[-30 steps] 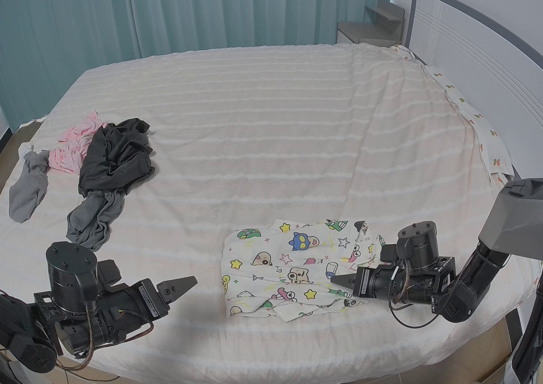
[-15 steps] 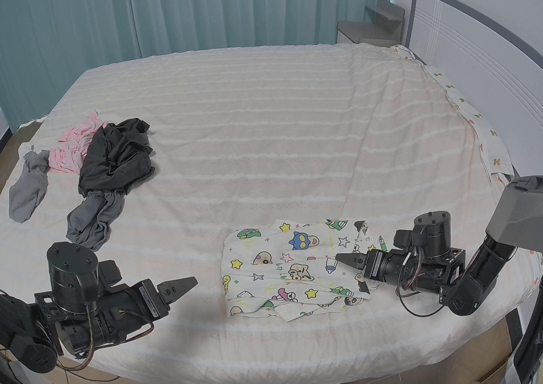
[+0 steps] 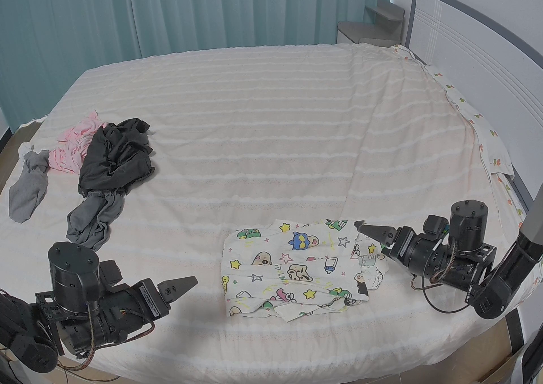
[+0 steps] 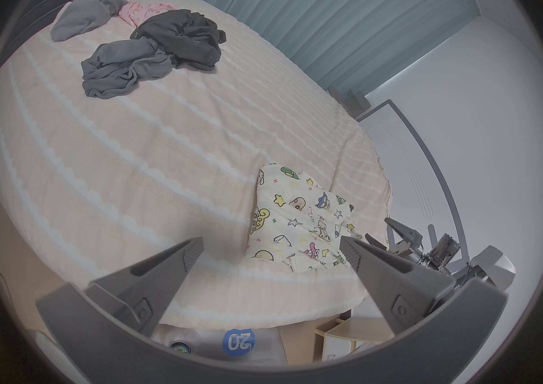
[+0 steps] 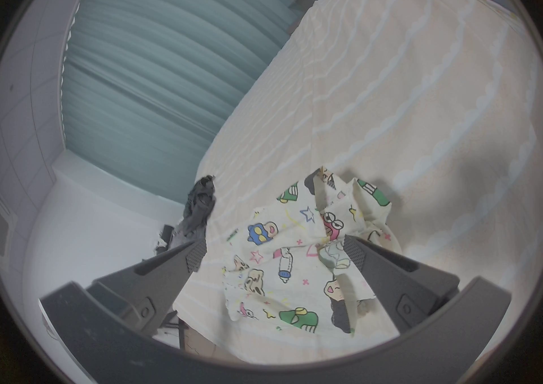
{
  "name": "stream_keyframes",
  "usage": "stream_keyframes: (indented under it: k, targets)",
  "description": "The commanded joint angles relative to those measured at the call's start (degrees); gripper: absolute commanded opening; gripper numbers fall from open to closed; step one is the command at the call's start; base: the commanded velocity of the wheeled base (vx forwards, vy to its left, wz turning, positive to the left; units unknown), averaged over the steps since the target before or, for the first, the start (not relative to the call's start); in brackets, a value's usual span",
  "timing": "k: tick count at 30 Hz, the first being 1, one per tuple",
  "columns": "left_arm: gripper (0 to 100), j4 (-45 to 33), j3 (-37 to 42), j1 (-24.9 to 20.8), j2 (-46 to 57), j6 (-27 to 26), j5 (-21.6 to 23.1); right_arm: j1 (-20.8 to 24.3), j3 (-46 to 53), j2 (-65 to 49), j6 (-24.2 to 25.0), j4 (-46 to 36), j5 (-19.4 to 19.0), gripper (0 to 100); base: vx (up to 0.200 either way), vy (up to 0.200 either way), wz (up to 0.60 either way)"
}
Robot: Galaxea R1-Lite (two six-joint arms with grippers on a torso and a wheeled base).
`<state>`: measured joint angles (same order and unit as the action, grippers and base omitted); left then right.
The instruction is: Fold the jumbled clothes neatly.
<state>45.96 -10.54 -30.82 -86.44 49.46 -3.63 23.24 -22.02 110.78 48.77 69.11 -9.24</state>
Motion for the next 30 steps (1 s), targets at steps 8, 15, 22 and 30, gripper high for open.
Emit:
stream_keyframes:
  k: [8,15,22,30]
  targets:
    - [100,0.01,-0.18,0.41,0.13,1.70,-0.06,-4.78,2.77,0.14,1.67,4.46,-7.37,100,0.000,0.000,0.00]
    - [100,0.98,-0.09,0.41,-0.57,1.87,-0.06,-5.39,2.94,-0.03,1.76,4.37,-7.81,100,0.000,0.000,0.00]
    - [100,2.29,0.09,0.58,-1.18,1.34,-0.50,-6.54,2.86,-2.76,1.67,4.46,-7.72,100,0.000,0.000,0.00]
    - [100,2.38,-3.96,0.85,-1.45,-2.00,-1.90,-6.62,3.03,-4.87,1.59,4.37,-7.72,100,0.000,0.000,0.00]
